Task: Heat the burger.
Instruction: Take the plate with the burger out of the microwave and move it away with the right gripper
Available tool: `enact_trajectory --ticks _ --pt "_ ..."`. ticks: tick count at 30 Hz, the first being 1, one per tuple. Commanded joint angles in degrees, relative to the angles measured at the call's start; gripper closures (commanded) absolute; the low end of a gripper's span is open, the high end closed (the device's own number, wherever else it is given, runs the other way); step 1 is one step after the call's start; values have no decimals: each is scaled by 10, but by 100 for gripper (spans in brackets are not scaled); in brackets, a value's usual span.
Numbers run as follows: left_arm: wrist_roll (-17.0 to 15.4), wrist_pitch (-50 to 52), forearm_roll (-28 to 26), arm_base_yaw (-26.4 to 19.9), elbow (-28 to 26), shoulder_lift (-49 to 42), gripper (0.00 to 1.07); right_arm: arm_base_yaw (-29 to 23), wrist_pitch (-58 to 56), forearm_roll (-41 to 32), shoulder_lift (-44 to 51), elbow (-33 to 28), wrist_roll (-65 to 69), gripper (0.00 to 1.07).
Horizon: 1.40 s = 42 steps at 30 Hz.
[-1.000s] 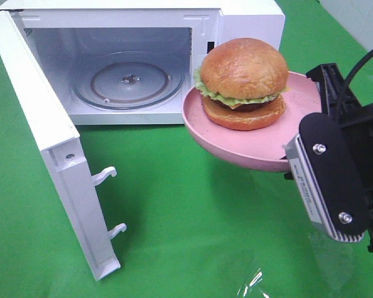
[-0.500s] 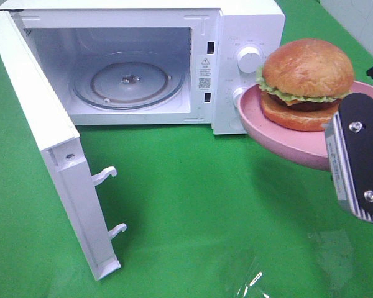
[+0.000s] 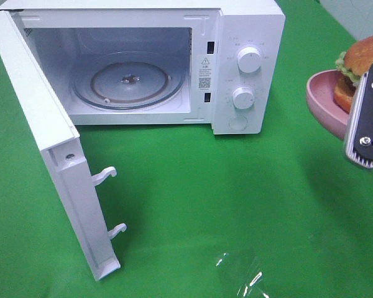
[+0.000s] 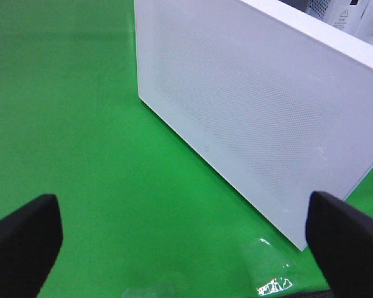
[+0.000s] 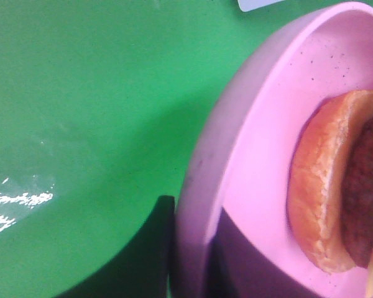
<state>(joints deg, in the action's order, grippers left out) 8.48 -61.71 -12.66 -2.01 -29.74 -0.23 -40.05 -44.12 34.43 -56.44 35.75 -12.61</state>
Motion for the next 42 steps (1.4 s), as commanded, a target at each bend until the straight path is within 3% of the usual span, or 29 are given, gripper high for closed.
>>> enact_trajectory --ticks 1,8,23,42 --pt "-3 3 -2 1 1 -9 8 4 -16 61 4 5 61 107" --pt "-3 3 -2 1 1 -9 8 4 -72 128 -30 5 213 107" --pt "-3 3 -2 1 1 -9 8 4 -140 194 -123 5 462 107" --pt "-3 3 -2 1 1 -9 8 6 -125 204 -315 5 670 106"
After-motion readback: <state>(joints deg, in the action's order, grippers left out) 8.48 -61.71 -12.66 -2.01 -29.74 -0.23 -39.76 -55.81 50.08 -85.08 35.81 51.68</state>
